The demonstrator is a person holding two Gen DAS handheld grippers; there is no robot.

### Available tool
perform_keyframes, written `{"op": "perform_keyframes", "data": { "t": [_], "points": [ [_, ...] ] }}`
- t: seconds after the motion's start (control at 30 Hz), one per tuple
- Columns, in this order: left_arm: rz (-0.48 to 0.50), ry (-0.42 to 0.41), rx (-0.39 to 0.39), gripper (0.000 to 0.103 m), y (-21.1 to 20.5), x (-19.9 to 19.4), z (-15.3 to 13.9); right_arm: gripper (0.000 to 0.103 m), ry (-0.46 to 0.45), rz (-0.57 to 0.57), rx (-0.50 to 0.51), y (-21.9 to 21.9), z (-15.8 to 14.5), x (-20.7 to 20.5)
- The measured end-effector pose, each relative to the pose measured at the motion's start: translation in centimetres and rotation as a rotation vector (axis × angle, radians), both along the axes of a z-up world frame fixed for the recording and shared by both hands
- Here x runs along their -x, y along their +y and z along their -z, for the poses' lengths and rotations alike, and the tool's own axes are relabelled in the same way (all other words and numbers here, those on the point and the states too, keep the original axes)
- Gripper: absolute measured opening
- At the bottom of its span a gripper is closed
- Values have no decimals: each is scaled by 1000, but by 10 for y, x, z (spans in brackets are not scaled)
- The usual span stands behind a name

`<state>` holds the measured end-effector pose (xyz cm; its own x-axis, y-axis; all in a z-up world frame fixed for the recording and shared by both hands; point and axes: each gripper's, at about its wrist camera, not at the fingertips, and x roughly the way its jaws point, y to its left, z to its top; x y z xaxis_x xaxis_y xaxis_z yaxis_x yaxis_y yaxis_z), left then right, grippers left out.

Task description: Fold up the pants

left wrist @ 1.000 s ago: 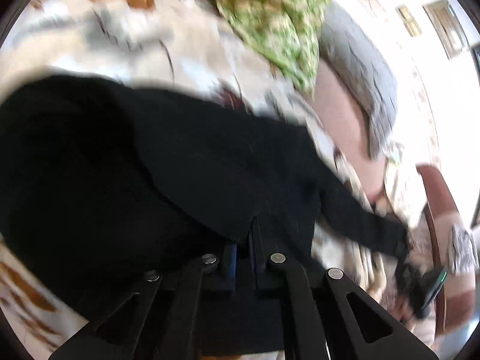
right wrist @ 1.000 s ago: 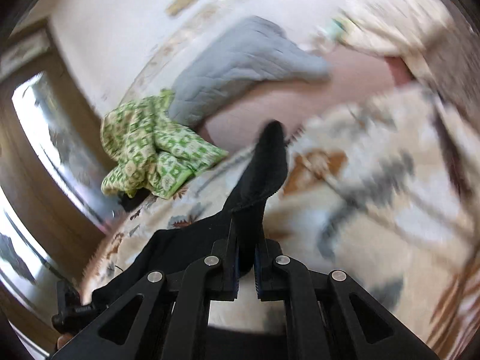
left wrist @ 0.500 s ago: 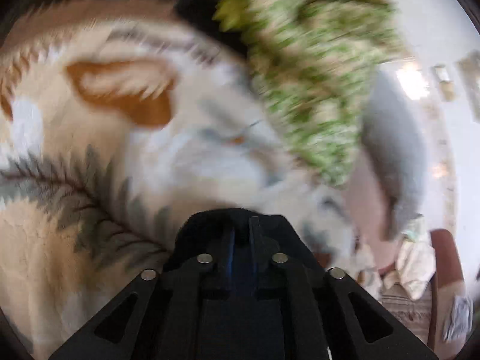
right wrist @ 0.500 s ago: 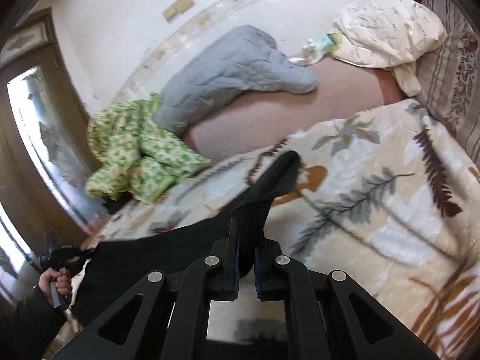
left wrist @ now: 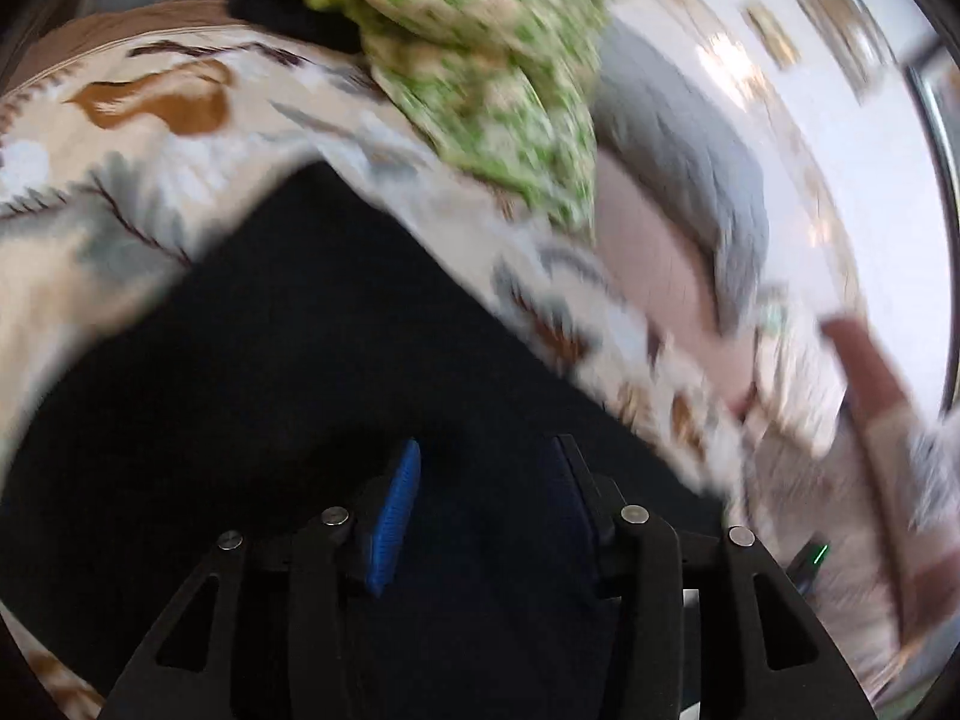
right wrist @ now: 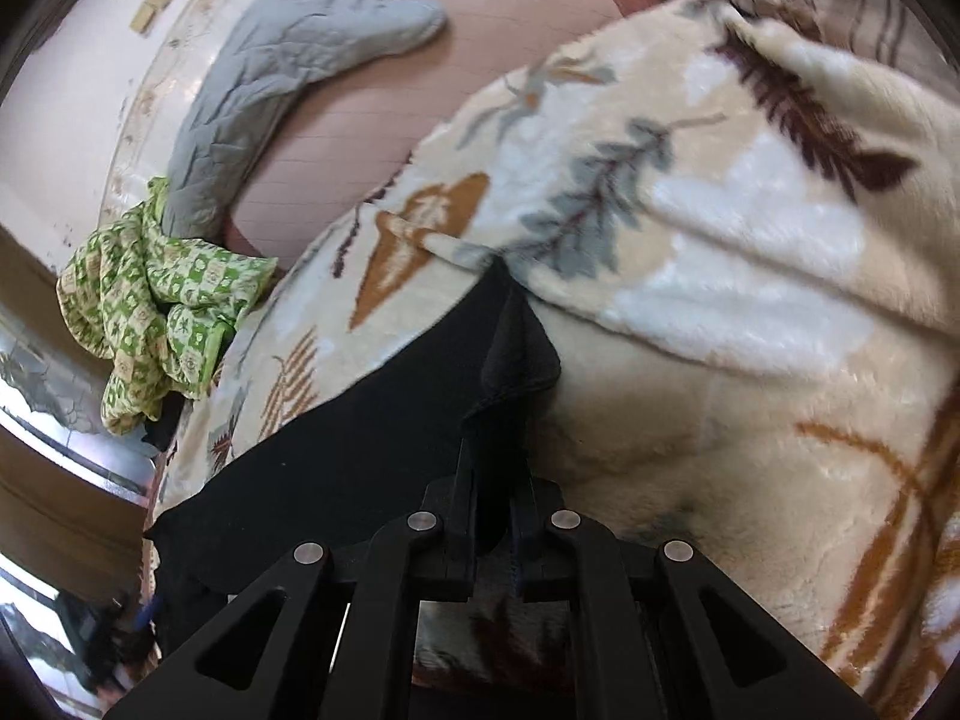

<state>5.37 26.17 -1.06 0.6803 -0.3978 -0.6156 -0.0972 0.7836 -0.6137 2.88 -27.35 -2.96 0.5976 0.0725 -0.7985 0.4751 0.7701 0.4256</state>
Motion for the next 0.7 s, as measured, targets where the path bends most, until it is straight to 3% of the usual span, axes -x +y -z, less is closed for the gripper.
{"op": "perform_keyframes", "data": {
  "t": [0.07, 0.13, 0.23, 0.33, 0.47, 0.57, 0.6, 0.63, 0.7],
  "points": [
    [4, 28, -94, 45, -16, -2, 16, 11, -4, 13, 15, -2, -5, 3],
    [-1, -32, -174, 46, -26, 3, 20, 19, 10, 67, 107, -5, -16, 13],
    [21, -107, -282, 55, -42, 13, 20, 19, 15, 160, 202, -19, -33, 29],
    [49, -135, -308, 65, -50, 24, 22, 19, -48, 151, 250, -16, -56, 39],
    [47, -149, -301, 65, -50, 28, 26, 18, -131, -192, 287, 42, -65, 11],
    [48, -154, -286, 65, -50, 17, 35, 16, -28, -254, 323, 59, -43, -5],
    [48, -155, -284, 65, -50, 18, 35, 15, 94, -235, 314, 53, -20, -11],
    [48, -155, -284, 65, -51, 15, 35, 15, 149, -225, 300, 49, -7, -12],
    [49, -152, -286, 65, -51, 12, 34, 17, 95, -209, 280, 46, -9, -9]
  ]
}}
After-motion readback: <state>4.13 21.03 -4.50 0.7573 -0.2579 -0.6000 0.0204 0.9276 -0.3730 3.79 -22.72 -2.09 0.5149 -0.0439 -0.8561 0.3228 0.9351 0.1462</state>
